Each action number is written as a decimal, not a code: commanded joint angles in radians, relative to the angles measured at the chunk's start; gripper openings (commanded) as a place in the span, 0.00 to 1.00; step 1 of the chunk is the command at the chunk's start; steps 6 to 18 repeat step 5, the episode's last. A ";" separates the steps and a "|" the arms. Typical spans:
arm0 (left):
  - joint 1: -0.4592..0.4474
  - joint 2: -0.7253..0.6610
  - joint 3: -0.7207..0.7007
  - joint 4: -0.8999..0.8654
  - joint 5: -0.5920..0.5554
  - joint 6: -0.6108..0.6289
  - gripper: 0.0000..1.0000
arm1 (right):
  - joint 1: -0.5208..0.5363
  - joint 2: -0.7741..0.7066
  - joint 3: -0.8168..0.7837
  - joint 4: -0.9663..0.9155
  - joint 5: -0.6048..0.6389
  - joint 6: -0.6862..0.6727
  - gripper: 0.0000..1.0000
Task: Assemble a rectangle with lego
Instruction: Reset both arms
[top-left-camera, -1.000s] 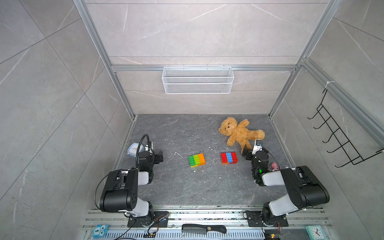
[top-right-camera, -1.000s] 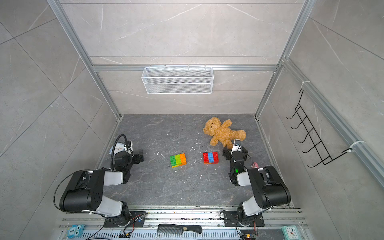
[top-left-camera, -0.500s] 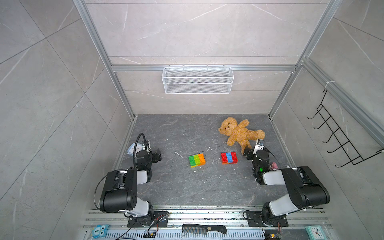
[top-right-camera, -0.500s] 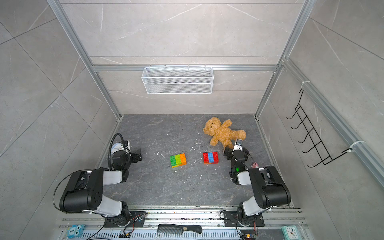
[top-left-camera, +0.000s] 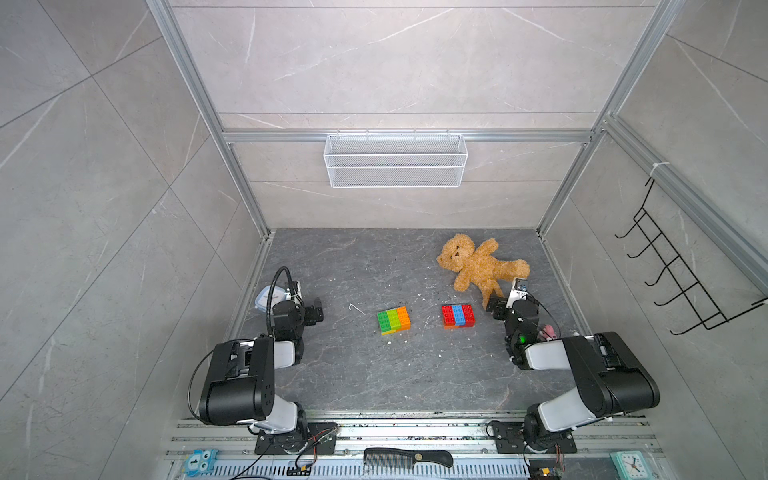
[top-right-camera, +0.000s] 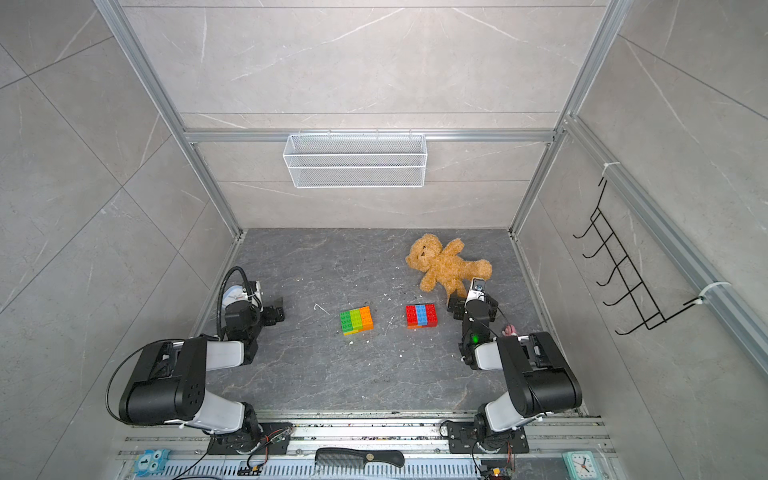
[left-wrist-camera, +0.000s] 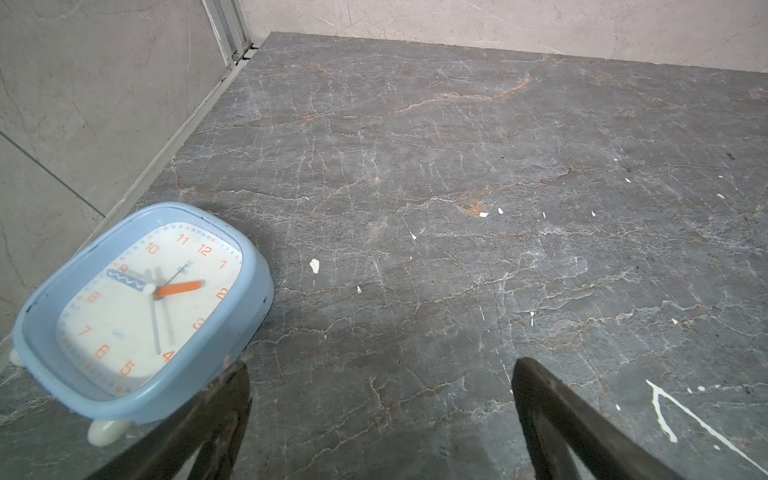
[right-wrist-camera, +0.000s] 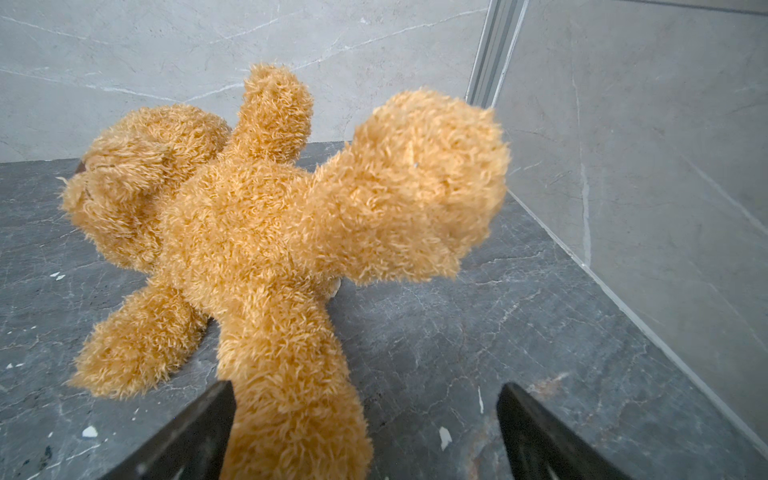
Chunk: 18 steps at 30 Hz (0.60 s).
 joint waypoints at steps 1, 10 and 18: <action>0.000 -0.001 0.016 0.029 0.007 -0.015 1.00 | 0.007 -0.007 0.011 -0.019 -0.011 -0.001 1.00; -0.001 -0.002 0.016 0.030 0.007 -0.015 1.00 | 0.009 -0.011 -0.004 0.008 -0.005 -0.006 1.00; -0.001 -0.002 0.016 0.030 0.007 -0.015 1.00 | 0.009 -0.011 -0.004 0.008 -0.005 -0.006 1.00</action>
